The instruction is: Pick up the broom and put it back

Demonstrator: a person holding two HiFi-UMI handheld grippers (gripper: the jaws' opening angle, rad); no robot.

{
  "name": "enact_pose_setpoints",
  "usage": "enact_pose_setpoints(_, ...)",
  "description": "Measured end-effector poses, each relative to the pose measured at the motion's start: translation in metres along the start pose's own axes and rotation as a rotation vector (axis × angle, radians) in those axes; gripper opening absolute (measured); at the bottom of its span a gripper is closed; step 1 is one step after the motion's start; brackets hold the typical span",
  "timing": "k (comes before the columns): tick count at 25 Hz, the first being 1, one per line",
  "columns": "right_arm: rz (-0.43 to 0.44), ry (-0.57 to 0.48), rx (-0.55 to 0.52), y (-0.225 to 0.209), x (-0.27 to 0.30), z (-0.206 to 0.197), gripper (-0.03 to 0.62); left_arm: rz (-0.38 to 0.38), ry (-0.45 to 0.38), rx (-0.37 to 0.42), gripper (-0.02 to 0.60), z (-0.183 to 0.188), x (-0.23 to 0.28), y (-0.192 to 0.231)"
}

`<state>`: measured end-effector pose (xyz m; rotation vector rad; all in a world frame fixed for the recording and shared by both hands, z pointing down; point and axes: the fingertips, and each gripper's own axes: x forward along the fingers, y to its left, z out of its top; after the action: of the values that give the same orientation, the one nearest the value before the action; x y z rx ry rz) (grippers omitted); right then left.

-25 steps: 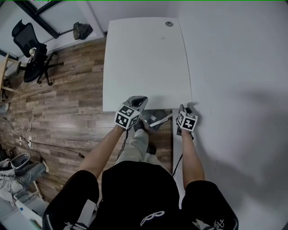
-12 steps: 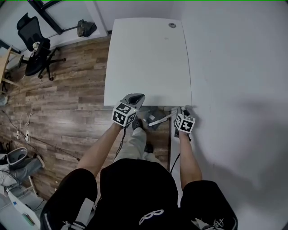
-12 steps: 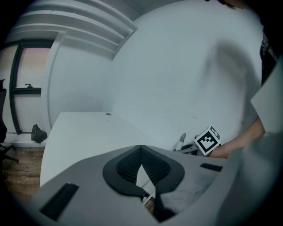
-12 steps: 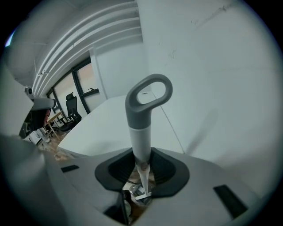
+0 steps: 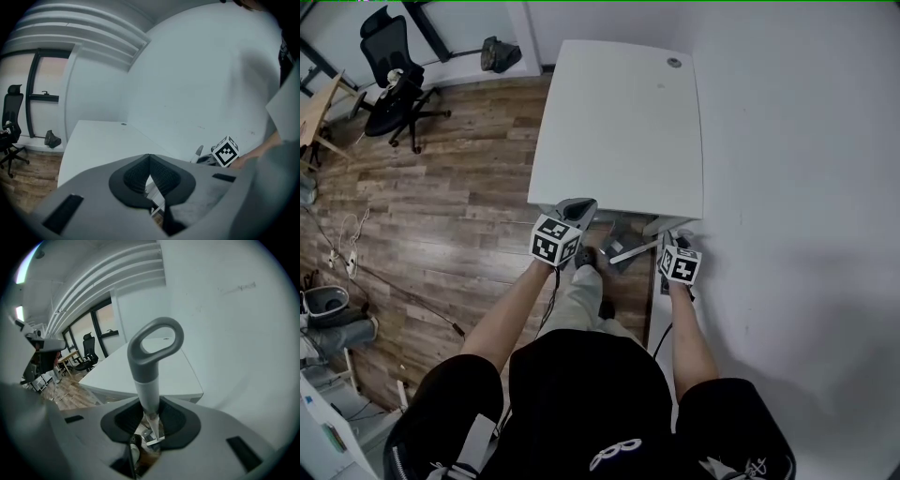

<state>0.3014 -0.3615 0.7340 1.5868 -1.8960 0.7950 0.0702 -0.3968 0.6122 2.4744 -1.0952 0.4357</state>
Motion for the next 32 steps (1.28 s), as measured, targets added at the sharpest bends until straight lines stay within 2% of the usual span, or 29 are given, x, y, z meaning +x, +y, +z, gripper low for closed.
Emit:
enact_pose_setpoints(6,0.025,-0.033,-0.048,0.022,-0.031,-0.001,0.115,0.045,-0.036,-0.014,0.011,-0.011,-0.047,-0.006)
enact_pose_setpoints(13,0.044,-0.119,-0.096,0.046,-0.072,0.016,0.115,0.095,-0.079,-0.027,0.012,-0.027,-0.096,-0.015)
enact_pose_setpoints(20,0.06,-0.21,-0.137,0.074,-0.118,0.042,0.115,0.135,-0.119,-0.027,0.012,-0.024,-0.144,-0.021)
enact_pose_setpoints(26,0.085,-0.26,-0.166,0.105,-0.151,0.057,0.115,0.132,-0.142,-0.015,0.011,-0.01,-0.179,-0.012)
enact_pose_setpoints(32,0.067,-0.295,-0.17,0.14,-0.178,0.063,0.115,0.091,-0.172,0.006,0.011,0.003,-0.218,0.007)
